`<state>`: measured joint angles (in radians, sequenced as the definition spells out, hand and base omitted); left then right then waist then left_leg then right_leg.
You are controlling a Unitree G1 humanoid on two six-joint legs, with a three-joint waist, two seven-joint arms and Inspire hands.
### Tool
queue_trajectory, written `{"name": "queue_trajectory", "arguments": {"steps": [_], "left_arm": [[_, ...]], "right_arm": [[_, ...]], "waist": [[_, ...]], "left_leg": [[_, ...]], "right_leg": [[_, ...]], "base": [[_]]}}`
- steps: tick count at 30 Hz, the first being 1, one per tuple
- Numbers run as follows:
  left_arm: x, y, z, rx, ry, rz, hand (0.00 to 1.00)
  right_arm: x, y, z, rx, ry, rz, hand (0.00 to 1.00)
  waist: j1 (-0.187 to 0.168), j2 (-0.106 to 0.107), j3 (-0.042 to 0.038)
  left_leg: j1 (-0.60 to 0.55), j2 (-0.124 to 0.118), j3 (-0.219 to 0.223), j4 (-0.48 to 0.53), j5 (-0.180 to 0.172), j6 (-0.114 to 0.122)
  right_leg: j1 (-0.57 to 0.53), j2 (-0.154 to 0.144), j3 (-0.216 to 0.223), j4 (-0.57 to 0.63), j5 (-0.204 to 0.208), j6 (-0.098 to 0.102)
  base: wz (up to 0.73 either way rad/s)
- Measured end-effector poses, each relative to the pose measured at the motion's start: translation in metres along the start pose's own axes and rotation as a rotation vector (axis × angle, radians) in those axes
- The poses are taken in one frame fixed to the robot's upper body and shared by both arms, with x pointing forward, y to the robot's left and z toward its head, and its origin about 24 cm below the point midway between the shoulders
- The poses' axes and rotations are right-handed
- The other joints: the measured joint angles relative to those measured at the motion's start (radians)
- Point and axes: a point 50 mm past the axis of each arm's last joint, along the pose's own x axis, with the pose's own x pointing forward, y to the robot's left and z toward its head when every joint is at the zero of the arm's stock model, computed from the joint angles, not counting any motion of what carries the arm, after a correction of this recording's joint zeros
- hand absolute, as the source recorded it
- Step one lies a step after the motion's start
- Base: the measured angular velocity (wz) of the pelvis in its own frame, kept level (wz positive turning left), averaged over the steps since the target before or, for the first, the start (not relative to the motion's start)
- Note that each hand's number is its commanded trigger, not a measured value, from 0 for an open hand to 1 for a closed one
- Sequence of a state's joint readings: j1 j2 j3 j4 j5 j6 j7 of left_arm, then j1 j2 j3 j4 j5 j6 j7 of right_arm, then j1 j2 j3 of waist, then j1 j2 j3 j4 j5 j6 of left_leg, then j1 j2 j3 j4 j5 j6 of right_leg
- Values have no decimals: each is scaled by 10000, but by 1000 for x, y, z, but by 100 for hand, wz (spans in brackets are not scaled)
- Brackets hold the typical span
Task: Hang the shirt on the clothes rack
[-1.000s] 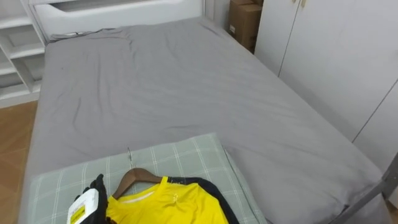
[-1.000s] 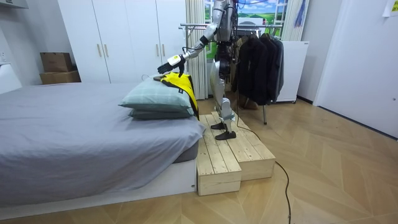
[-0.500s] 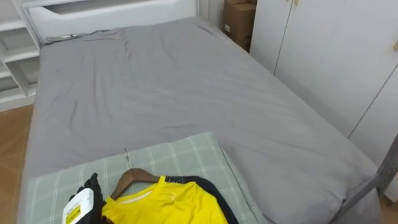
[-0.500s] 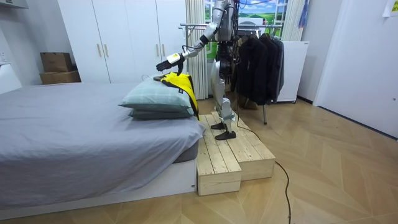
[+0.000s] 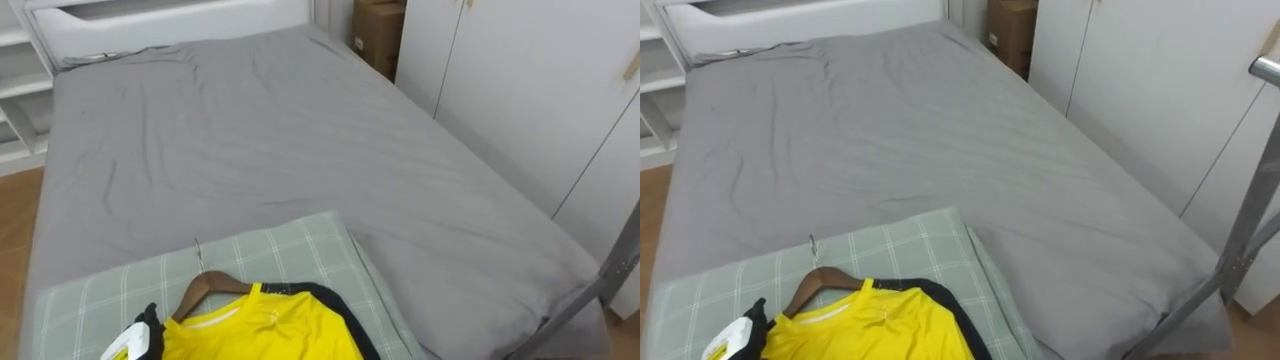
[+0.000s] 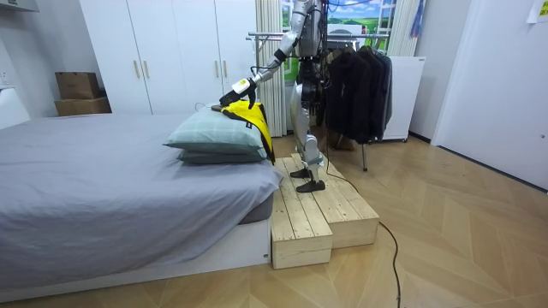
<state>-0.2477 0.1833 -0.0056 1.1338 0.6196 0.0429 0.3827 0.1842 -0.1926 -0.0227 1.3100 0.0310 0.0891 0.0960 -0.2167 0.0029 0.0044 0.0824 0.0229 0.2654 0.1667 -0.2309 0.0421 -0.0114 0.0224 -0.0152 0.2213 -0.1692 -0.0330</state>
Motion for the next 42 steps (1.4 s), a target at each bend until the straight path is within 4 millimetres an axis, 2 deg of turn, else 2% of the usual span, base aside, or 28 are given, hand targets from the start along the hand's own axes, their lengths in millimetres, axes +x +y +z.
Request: {"name": "queue_trajectory", "arguments": {"steps": [6,8,11,18,22,26,27,29,35,36,39,42], "left_arm": [[1,0,-7,155,264,-111,0],[4,6,-2,160,208,4,0],[13,23,10,143,-44,426,0],[25,48,33,-496,-341,947,0],[30,60,45,-430,-629,1361,0],[32,70,49,-477,-830,1679,0],[33,74,48,-443,-796,1740,0],[35,78,47,-411,-698,1796,0],[39,97,63,-682,-968,2309,0],[40,102,65,-692,-1015,2427,0],[41,114,69,-738,-1116,2908,0],[41,119,69,-710,-1116,3199,0]], "right_arm": [[0,0,6,-40,-172,-9,0],[0,1,16,-108,-471,-68,0],[0,4,29,-516,-832,-166,0],[-2,5,57,-850,-1681,-517,0],[-3,5,71,-837,-2076,-659,0],[-4,6,79,-881,-2433,-742,0],[-5,7,82,-957,-2546,-721,0],[-5,8,82,-926,-2588,-688,0],[-6,8,90,-710,-2885,-718,0],[-6,7,90,-719,-2884,-726,0],[-6,7,90,-738,-2841,-746,0],[-6,5,90,-794,-2803,-782,0]], "waist": [[24,-69,40],[60,-94,45],[73,-197,102],[-10,-229,105],[8,-195,209],[21,-123,273],[7,-131,313],[-11,-126,324],[-9,-167,375],[-37,-164,388],[-109,-168,502],[-244,-157,504]], "left_leg": [[-228,-1,8,23,0,1],[-494,2,16,190,1,4],[-961,9,24,391,3,9],[-1849,70,-8,737,5,11],[-2236,98,-2,925,6,11],[-2620,167,-10,1134,5,10],[-2703,192,-13,1224,5,9],[-2807,228,-4,1318,4,7],[-3245,248,11,1648,3,7],[-3307,249,3,1702,3,8],[-3392,243,-7,1763,9,18],[-3542,227,4,1788,28,42]], "right_leg": [[-202,6,110,104,0,0],[-506,-11,118,249,0,0],[-972,-27,84,400,14,-20],[-1784,-26,78,560,76,-81],[-2164,-29,39,727,83,-94],[-2453,-25,-57,765,127,-156],[-2531,-23,-90,842,128,-162],[-2578,-23,-161,879,129,-173],[-3013,-55,-135,1208,138,-200],[-3064,-60,-128,1240,136,-201],[-3181,-74,-114,1320,123,-211],[-3382,-96,-113,1450,108,-220]], "base": [[0],[0],[0],[1],[0],[3],[6],[8],[1],[0],[0],[0]]}}
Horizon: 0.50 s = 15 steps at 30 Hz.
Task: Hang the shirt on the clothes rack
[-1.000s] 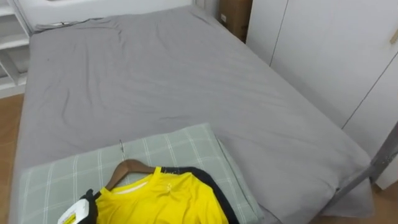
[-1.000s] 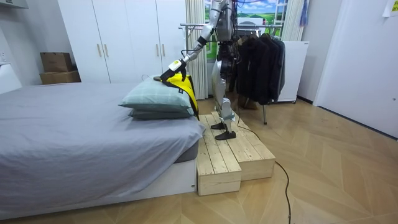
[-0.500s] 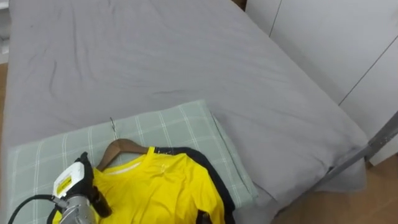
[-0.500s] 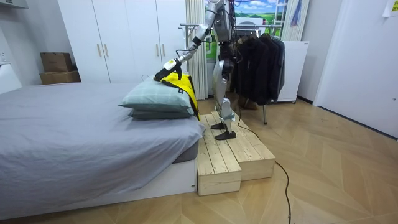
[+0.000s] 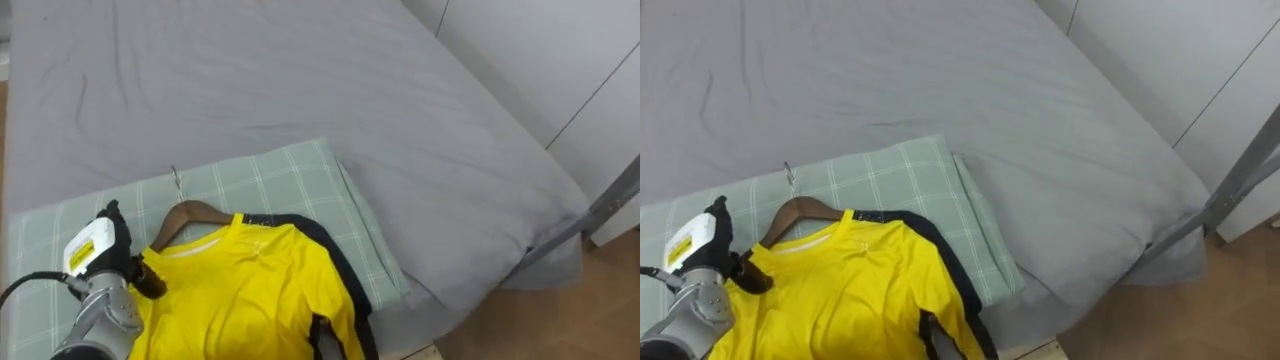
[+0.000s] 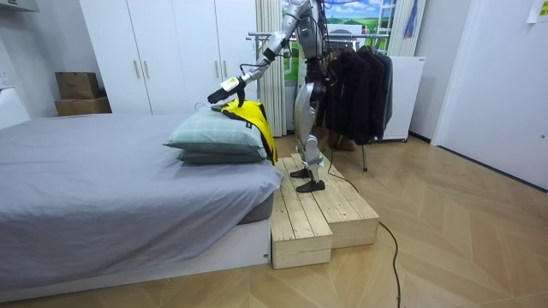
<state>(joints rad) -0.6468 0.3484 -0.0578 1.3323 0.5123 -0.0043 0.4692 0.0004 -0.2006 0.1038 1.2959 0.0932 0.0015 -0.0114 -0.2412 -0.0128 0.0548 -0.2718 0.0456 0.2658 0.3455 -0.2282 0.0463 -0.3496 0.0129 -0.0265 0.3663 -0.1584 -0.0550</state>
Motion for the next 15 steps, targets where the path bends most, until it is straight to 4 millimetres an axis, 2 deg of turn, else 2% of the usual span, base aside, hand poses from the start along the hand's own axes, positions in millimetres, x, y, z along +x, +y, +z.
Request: {"name": "queue_trajectory", "arguments": {"steps": [9,15], "left_arm": [[-1,-3,1,102,-106,-116,0],[-1,-3,0,-54,-13,-127,0]], "right_arm": [[1,2,10,-513,-257,91,0],[1,0,11,-513,-283,17,0]], "waist": [[-28,-11,1],[-10,-33,-3]], "left_leg": [[-21,-1,213,10,3,2],[-175,-26,254,138,3,2]], "right_leg": [[-213,12,217,236,-16,-9],[-416,-34,215,399,-122,-20]], "base": [[-7],[0]]}}
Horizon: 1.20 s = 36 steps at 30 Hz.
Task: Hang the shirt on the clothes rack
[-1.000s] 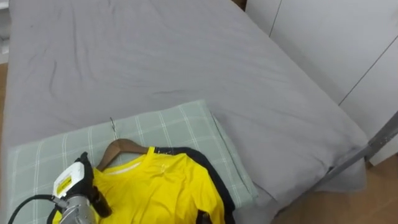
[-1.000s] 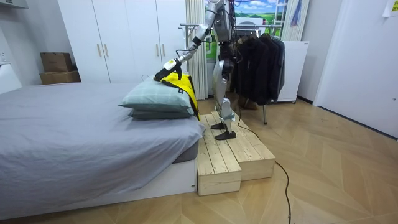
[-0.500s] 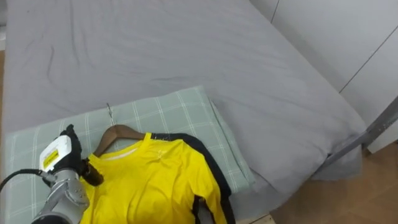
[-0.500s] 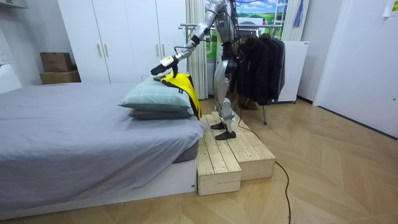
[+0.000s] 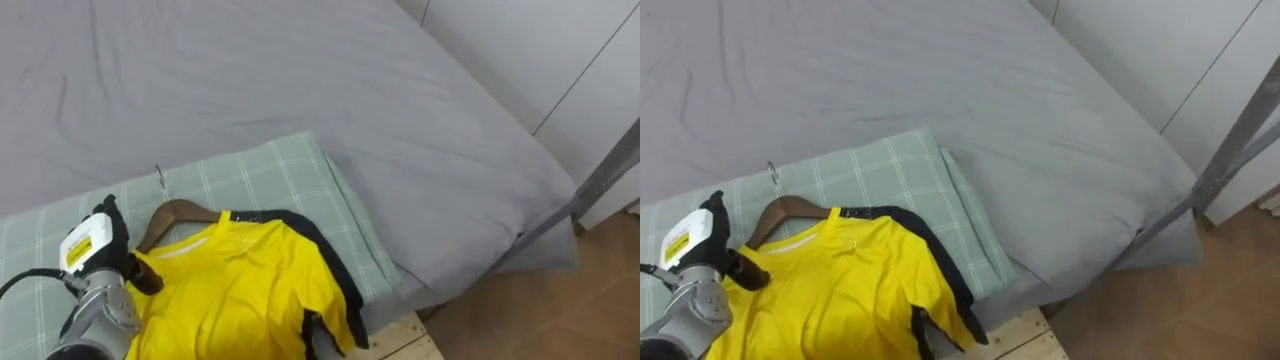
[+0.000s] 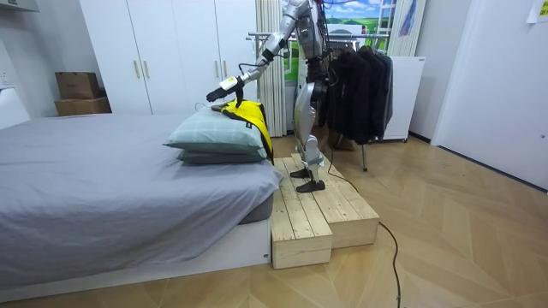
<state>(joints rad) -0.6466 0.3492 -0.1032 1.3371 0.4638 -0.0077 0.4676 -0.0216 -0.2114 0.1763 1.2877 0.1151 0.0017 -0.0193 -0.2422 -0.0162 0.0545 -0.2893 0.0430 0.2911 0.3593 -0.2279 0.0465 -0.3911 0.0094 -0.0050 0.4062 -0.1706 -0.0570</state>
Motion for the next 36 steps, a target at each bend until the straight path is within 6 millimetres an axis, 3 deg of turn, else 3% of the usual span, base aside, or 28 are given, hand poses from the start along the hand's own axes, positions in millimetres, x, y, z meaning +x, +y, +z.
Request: {"name": "queue_trajectory", "arguments": {"steps": [21,28,36], "left_arm": [[-2,-7,-4,582,107,-583,0],[-14,-22,-27,867,604,-1145,0],[-19,-30,-33,917,759,-1560,0]], "right_arm": [[0,1,-1,23,187,-69,0],[0,2,0,673,170,48,0],[0,2,2,934,111,188,0]], "waist": [[-54,-74,-24],[-37,-157,-46],[-8,-210,-56]], "left_leg": [[-103,-32,-169,40,1,2],[24,-29,-147,60,1,2],[-15,-15,-148,148,1,2]], "right_leg": [[-29,-51,-133,76,-11,-2],[60,-54,-127,77,-44,-13],[56,-56,-134,83,-37,-12]], "base": [[1],[0],[0]]}}
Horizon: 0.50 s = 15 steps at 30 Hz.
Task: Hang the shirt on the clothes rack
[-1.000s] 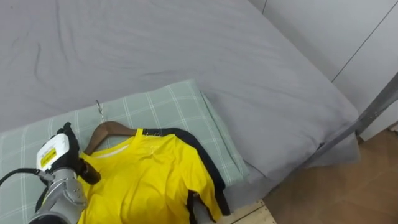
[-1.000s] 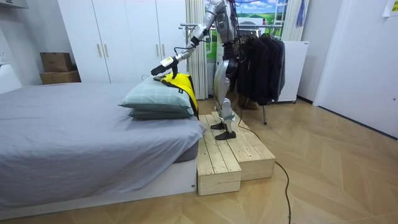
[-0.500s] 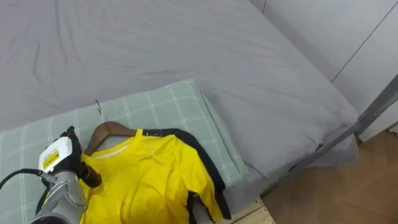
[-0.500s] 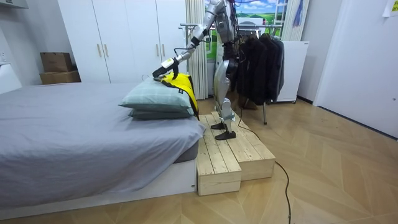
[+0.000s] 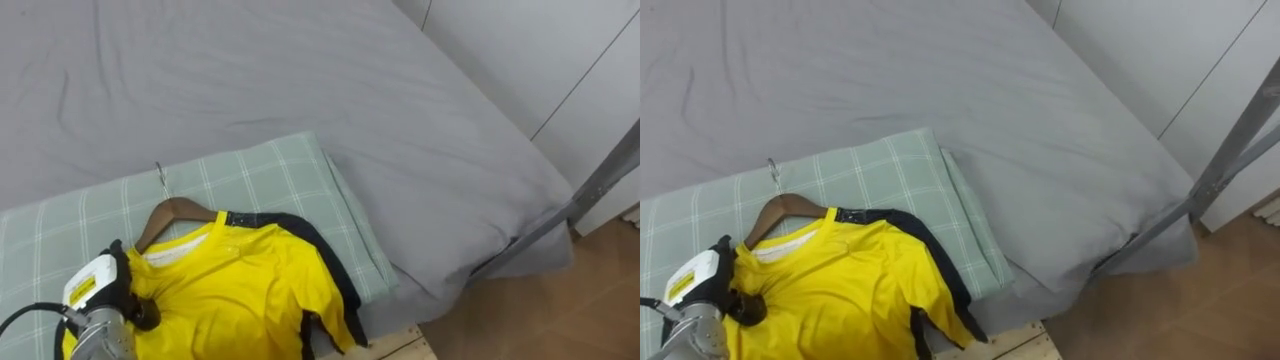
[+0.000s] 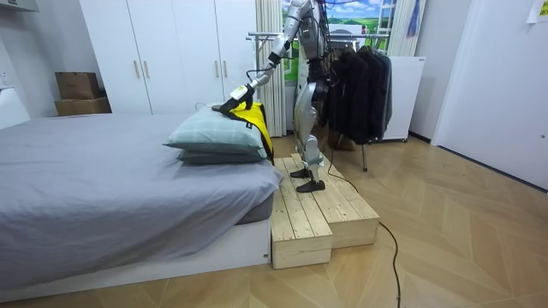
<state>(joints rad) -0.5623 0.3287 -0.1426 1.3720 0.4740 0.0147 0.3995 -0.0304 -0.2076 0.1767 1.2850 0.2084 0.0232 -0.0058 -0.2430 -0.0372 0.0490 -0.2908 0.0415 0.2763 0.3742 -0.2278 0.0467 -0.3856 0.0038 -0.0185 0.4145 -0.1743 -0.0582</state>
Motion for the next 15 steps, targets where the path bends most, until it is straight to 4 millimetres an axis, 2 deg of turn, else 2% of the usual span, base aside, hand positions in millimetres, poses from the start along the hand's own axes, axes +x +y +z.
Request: {"name": "queue_trajectory", "arguments": {"steps": [9,15], "left_arm": [[-1,-2,-1,16,47,-224,0],[0,-2,-1,22,63,-219,0]], "right_arm": [[1,1,14,314,-412,113,0],[1,1,13,416,-398,107,0]], "waist": [[13,-7,-4],[6,-21,-15]], "left_leg": [[-19,16,88,4,0,-1],[-151,27,97,39,0,-1]], "right_leg": [[-44,10,23,14,3,-5],[-167,11,19,24,17,-9]], "base": [[0],[0]]}}
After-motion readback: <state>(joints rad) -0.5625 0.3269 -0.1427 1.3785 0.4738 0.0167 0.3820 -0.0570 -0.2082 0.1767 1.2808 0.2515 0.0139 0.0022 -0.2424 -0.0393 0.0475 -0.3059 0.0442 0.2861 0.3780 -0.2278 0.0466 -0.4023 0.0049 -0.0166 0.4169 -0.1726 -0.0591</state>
